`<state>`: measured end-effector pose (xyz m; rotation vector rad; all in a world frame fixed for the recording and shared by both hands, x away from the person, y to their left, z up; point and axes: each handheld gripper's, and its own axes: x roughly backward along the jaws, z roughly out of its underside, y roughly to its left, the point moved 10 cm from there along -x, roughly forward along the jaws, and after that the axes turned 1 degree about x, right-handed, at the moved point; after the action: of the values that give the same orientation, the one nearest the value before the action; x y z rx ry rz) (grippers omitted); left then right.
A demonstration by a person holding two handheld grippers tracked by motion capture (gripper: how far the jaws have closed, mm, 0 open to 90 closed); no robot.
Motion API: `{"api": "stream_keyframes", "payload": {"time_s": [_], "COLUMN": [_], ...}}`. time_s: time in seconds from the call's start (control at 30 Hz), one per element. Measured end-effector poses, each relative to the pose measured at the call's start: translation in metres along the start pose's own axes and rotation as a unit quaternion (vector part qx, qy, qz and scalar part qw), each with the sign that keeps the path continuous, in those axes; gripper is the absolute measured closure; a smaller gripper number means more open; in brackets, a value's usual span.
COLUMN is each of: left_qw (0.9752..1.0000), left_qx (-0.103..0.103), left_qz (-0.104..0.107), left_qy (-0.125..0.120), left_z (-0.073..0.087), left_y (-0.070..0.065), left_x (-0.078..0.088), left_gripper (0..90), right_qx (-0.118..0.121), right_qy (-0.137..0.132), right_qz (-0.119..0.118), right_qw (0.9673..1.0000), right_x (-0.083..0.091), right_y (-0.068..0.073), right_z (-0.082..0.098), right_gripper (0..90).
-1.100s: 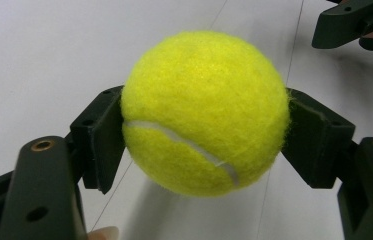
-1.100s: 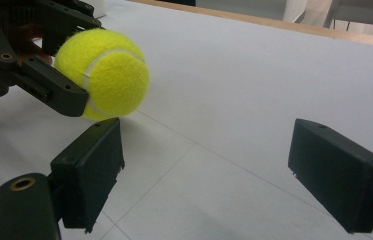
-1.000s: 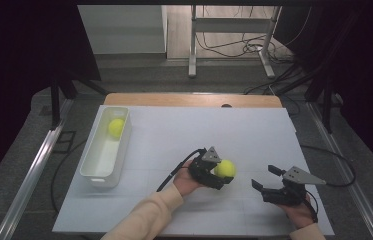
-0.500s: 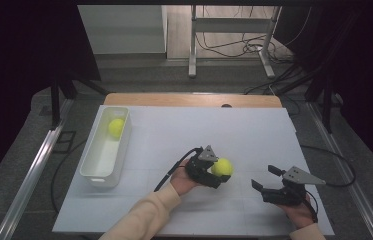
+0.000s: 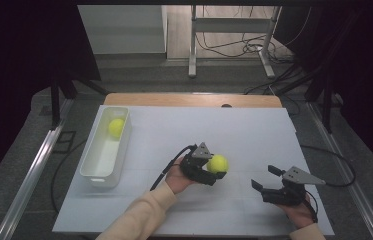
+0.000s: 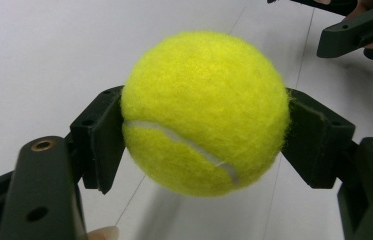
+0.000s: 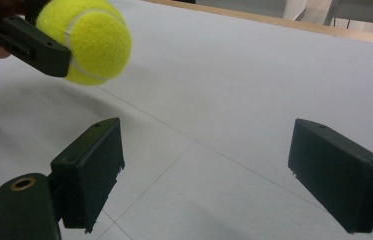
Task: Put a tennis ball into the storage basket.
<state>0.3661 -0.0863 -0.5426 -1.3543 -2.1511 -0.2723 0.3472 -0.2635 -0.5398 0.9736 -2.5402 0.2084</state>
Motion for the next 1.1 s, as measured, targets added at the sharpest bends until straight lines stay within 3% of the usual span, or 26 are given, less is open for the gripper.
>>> {"api": "stream_keyframes", "payload": {"time_s": [0.67,1.1], "left_qw": [0.9997,0.9989], "left_qx": [0.008,0.011], "left_qz": [-0.018,-0.03], "left_qy": [-0.014,-0.034], "left_z": [-0.001,-0.006], "left_y": [0.011,0.014], "left_x": [0.02,0.041], "left_gripper": [26.3,26.3], "right_qx": [0.001,0.0], "right_qy": [0.003,0.002], "right_qz": [-0.001,-0.002], "right_qw": [1.0,1.0], "right_x": [0.0,0.0], "right_y": [0.0,0.001], "right_z": [0.001,0.001], "right_gripper": [15.0,15.0]}}
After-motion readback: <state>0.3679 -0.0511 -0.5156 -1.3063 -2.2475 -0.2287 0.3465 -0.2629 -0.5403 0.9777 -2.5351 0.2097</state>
